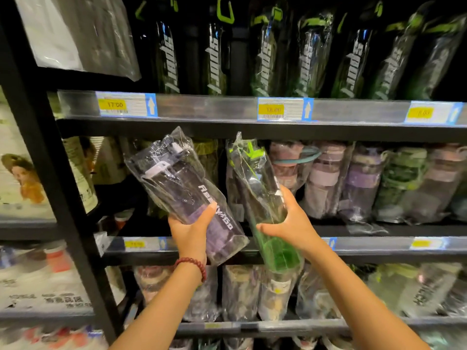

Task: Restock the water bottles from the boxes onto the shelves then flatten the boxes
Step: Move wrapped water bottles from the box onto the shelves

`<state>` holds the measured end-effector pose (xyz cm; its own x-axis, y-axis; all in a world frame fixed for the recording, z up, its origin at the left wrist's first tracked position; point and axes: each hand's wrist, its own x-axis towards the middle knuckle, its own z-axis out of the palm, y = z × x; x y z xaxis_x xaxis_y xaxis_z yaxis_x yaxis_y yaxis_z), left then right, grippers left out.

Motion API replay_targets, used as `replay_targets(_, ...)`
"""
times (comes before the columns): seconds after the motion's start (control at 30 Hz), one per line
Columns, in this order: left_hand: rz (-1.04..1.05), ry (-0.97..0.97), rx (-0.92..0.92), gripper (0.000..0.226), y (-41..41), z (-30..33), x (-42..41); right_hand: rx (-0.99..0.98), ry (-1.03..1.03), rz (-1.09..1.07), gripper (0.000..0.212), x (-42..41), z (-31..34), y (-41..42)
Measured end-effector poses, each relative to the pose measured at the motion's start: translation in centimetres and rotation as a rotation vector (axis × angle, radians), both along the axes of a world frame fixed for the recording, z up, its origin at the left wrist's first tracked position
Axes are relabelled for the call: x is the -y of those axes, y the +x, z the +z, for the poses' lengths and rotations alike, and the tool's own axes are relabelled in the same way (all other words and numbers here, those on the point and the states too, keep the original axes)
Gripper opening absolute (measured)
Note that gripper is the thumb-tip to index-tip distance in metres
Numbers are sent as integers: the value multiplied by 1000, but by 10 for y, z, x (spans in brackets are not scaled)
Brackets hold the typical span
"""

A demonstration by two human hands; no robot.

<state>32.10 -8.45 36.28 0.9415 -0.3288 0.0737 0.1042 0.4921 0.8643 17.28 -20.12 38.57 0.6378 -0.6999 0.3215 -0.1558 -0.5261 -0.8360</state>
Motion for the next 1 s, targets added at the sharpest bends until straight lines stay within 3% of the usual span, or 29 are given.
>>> replay_targets(0.2,-62,-167,-62,59,-3,4,14,-68,-96,-41,89,3,12,-7)
replay_targets(0.37,-29,-219,-143,65,-2,7,26,-107,-206,-101,96,10,21,-10)
replay_targets(0.5,-44,-208,-129,69,5,6,32,-154,-331,-119,103,16,22,-3)
replay_targets(0.73,-82,-136,-56,40,25,-2,28,-113,-380,-143,97,20,14,13)
replay_targets(1.0,-74,-93,50,51,49,-12,25,-80,-429,-228,101,22,-2,31)
